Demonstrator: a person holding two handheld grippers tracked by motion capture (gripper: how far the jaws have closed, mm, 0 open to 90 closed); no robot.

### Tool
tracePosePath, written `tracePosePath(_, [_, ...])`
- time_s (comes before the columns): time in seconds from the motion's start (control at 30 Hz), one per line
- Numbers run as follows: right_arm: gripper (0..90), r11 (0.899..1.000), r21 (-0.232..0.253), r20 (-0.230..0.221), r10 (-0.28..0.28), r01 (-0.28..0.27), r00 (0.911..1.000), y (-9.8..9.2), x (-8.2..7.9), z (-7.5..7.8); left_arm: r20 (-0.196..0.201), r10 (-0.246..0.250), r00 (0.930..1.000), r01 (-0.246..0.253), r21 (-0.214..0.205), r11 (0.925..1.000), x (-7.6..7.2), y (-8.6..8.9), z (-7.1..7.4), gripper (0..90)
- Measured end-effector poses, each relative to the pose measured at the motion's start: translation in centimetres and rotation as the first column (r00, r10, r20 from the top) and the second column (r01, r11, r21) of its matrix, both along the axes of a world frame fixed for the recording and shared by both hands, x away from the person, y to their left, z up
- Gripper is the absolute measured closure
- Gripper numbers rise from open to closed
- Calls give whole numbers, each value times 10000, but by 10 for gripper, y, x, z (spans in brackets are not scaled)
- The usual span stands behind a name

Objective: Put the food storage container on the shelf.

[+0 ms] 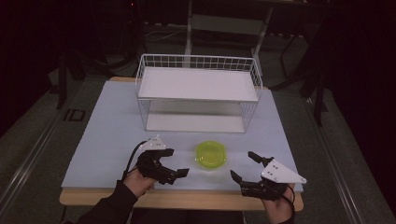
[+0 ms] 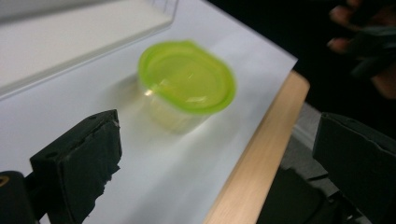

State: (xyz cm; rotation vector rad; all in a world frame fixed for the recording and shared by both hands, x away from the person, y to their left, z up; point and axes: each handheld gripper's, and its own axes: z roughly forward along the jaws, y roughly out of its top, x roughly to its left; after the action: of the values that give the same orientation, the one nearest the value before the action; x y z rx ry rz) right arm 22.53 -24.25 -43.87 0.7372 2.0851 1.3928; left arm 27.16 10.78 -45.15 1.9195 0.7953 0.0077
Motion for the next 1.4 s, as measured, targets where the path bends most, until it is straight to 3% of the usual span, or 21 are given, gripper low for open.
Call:
tracePosePath(0.2, [156, 9982, -516, -514, -327, 300, 9981, 0, 8, 13, 590, 133, 9982, -113, -343, 9993, 5, -3, 18, 25])
tracePosePath(0.27, [156, 9986, -453, -646, -307, 278, 9974, 0, 12, 17, 468, 249, 9986, -222, -570, 9981, 9, -4, 22, 25])
tracePosePath(0.33, [135, 9992, -285, -1155, -320, 289, 9928, -1, 20, 22, 335, 369, 9988, -355, -436, 9984, 14, -7, 25, 42])
tracePosePath(0.57, [135, 9980, 125, -1781, -588, 620, 9823, -3, 36, 24, -185, 385, 9991, -391, -315, 9987, 30, -19, 29, 46])
tracePosePath(0.63, [135, 9969, 259, -2133, -672, 744, 9747, -2, 46, 21, -251, 503, 9984, -501, 71, 9987, 36, -26, 27, 46])
tracePosePath(0.77, [144, 9942, 260, -2738, -933, 1043, 9572, 1, 56, 16, -532, 535, 9972, -531, 83, 9986, 43, -31, 23, 46])
tracePosePath(0.83, [204, 9930, 280, -3373, -987, 1148, 9362, 3, 66, 10, -716, 569, 9958, -563, 106, 9984, 48, -33, 19, 47])
tracePosePath(0.87, [204, 9930, 280, -3373, -987, 1148, 9362, 3, 66, 10, -749, 575, 9955, -568, 122, 9983, 49, -34, 17, 47])
tracePosePath(0.9, [237, 9896, 495, -3952, -1050, 1353, 9126, 2, 72, 7, -828, 595, 9948, -589, 91, 9982, 51, -34, 15, 47])
tracePosePath(0.97, [257, 9898, 637, -4392, -868, 1274, 8942, 3, 78, 3, -986, 714, 9926, -715, 33, 9974, 55, -35, 10, 71])
tracePosePath(1.03, [259, 9890, 613, -4539, -927, 1348, 8862, 4, 81, 0, -1241, 729, 9896, -732, 20, 9973, 59, -37, 3, 73])
tracePosePath(1.07, [292, 9919, 501, -4927, -770, 1166, 8668, 6, 86, -5, -1503, 977, 9838, -973, 104, 9952, 62, -39, -4, 123])
tracePosePath(1.1, [292, 9919, 501, -4927, -770, 1166, 8668, 6, 86, -5, -1503, 977, 9838, -973, 104, 9952, 62, -39, -4, 138])
tracePosePath(1.17, [333, 9929, 184, -5347, -897, 1177, 8403, 9, 91, -16, -2118, 1181, 9701, -1157, 238, 9930, 66, -42, -14, 150])
tracePosePath(1.2, [333, 9929, 184, -5347, -897, 1177, 8403, 9, 91, -16, -2118, 1181, 9701, -1157, 238, 9930, 66, -42, -14, 152])
tracePosePath(1.23, [391, 9924, 257, -5793, -834, 1204, 8109, 10, 96, -23, -2466, 1345, 9597, -1316, 281, 9909, 67, -43, -21, 156])
tracePosePath(1.27, [391, 9924, 257, -5793, -834, 1204, 8109, 10, 96, -23, -2466, 1345, 9597, -1316, 281, 9909, 67, -43, -21, 170])
tracePosePath(1.3, [397, 9906, 399, -6273, -774, 1312, 7750, 10, 101, -27, -2621, 1347, 9556, -1321, 273, 9909, 67, -43, -24, 201])
tracePosePath(1.33, [398, 9889, 555, -6488, -691, 1377, 7578, 10, 104, -30, -2947, 1513, 9435, -1481, 333, 9884, 67, -42, -30, 224])
tracePosePath(1.37, [398, 9889, 555, -6488, -691, 1377, 7578, 10, 104, -30, -2947, 1513, 9435, -1481, 333, 9884, 67, -42, -30, 244])
tracePosePath(1.4, [442, 9865, 509, -6760, -810, 1560, 7325, 9, 110, -36, -3285, 1641, 9302, -1603, 387, 9863, 67, -42, -35, 283])
